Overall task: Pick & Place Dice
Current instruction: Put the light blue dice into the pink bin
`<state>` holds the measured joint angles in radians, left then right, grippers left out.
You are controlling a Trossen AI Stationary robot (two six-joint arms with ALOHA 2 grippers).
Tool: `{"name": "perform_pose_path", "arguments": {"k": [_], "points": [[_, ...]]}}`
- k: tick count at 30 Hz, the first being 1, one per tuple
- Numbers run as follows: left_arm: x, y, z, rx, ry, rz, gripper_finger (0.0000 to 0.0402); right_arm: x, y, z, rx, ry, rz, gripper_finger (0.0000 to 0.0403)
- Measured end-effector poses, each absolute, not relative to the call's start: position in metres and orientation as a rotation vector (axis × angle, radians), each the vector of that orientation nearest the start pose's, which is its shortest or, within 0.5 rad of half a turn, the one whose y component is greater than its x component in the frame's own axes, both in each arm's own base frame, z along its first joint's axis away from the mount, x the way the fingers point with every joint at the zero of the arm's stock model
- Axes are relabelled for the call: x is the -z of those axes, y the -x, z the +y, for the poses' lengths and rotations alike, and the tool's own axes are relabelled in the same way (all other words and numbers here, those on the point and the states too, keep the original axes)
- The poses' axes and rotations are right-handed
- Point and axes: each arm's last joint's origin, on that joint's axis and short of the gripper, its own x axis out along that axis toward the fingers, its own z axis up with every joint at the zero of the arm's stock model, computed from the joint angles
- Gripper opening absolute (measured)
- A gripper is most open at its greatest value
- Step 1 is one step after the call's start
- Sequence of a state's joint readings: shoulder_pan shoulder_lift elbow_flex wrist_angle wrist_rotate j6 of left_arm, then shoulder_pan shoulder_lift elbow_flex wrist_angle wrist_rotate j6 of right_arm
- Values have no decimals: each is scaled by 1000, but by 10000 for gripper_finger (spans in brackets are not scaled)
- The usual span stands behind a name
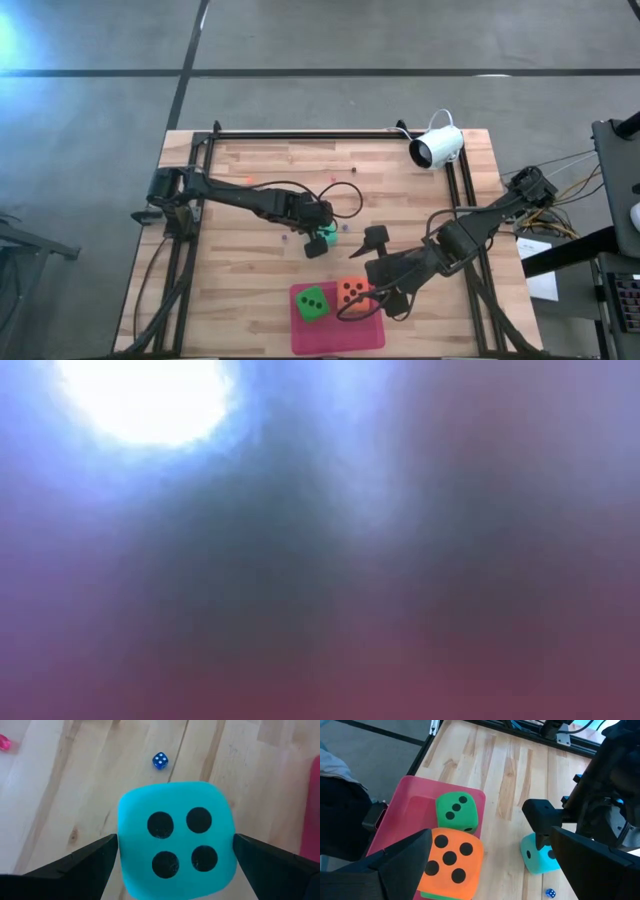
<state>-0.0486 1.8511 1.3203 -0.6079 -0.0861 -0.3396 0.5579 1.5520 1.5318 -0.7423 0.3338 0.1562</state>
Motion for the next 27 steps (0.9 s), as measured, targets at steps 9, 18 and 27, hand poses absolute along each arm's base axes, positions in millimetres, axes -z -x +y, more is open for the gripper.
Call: {"name": "perform_pose_path", "arguments": {"k": [9,18,27], "points": [[-205,-376,-15,-237,174,1125,400,-357,-285,167,-158,180,702,400],[-205,-376,-18,-233,176,1124,400,-357,-285,167,-158,180,702,400],[-205,-377,-19,-224,182,1115,400,-357,-285,167,-158,180,702,400]]}}
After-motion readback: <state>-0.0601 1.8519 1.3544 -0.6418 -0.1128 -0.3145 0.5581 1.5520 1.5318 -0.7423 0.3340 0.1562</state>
